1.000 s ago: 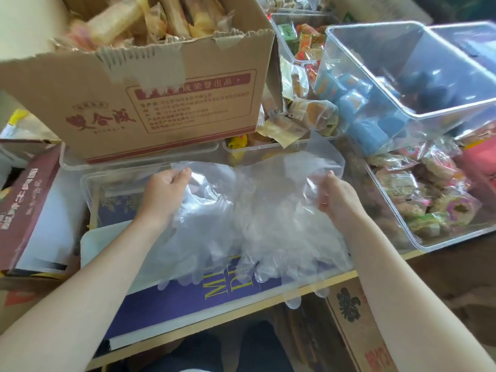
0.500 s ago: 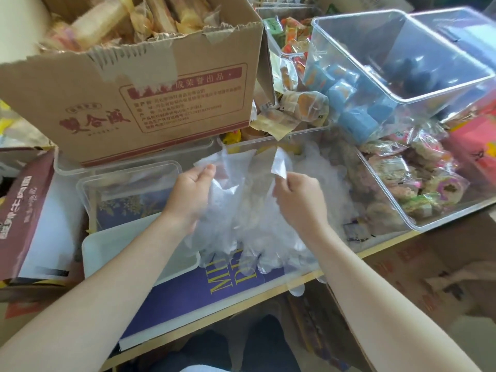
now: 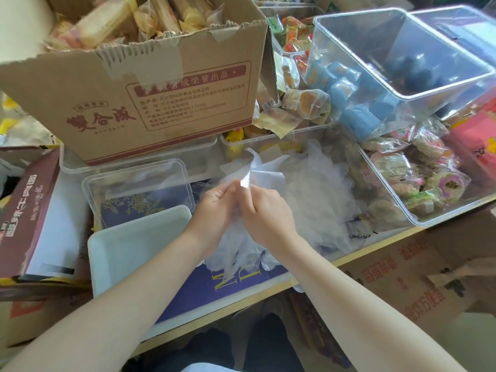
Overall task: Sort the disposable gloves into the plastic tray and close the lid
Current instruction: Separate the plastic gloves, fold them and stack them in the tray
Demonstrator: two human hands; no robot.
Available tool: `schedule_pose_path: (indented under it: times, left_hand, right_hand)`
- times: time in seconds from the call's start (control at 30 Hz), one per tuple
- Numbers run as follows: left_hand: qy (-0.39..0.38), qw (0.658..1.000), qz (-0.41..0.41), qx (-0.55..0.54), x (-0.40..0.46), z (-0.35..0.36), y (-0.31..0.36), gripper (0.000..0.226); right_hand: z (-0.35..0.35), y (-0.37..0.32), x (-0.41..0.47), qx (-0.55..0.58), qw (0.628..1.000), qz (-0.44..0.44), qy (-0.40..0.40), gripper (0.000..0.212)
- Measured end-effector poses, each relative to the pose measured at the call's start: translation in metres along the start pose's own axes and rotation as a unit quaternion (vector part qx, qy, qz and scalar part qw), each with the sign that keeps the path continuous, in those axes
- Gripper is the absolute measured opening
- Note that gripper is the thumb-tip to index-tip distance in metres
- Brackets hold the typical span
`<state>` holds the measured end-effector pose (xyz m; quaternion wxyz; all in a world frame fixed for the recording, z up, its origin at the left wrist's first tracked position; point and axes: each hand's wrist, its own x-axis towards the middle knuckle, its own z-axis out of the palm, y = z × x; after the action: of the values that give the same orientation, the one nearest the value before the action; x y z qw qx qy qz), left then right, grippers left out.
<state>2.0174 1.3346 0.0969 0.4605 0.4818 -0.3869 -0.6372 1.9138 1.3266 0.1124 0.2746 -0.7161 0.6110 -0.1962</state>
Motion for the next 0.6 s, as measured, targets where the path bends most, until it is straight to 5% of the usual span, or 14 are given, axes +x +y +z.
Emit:
schedule_pose_path:
  times: [0.13, 0.2, 0.3, 0.4, 0.5, 0.6]
  left_hand:
    - [-0.06, 0.996, -0.023, -0.056, -0.009, -0.011, 0.009, 0.047]
    - [-0.108, 0.994, -0.007, -0.017, -0.011, -0.017, 0.013, 0.034]
    - [-0.049, 0.997, -0.023, 0.057, -0.005, -0.024, 0.009, 0.016]
    - [-0.018, 0.999, -0.032, 0.04, -0.002, -0.026, 0.009, 0.026]
    - [-0.03, 0.998, -0.032, 0.043, -0.004, -0.034, 0.013, 0.028]
    - [-0.034, 0.998, -0.023, 0.048, -0.004, -0.041, 0.015, 0.028]
  right_hand:
    - [0.001, 0.005, -0.007, -0.023, 0.997, -0.074, 0.002, 0.046]
    - [0.0, 0.007, -0.009, -0.063, 0.992, -0.11, -0.007, 0.046]
    - [0.005, 0.012, -0.012, -0.122, 0.979, -0.161, -0.019, 0.027]
    - [0.008, 0.02, -0.016, -0.081, 0.981, -0.174, 0.039, 0.028]
    - [0.002, 0.038, -0.012, 0.016, 0.973, -0.065, 0.219, 0.024]
    - [-0.011, 0.048, -0.001, 0.197, 0.958, 0.129, 0.165, 0.027]
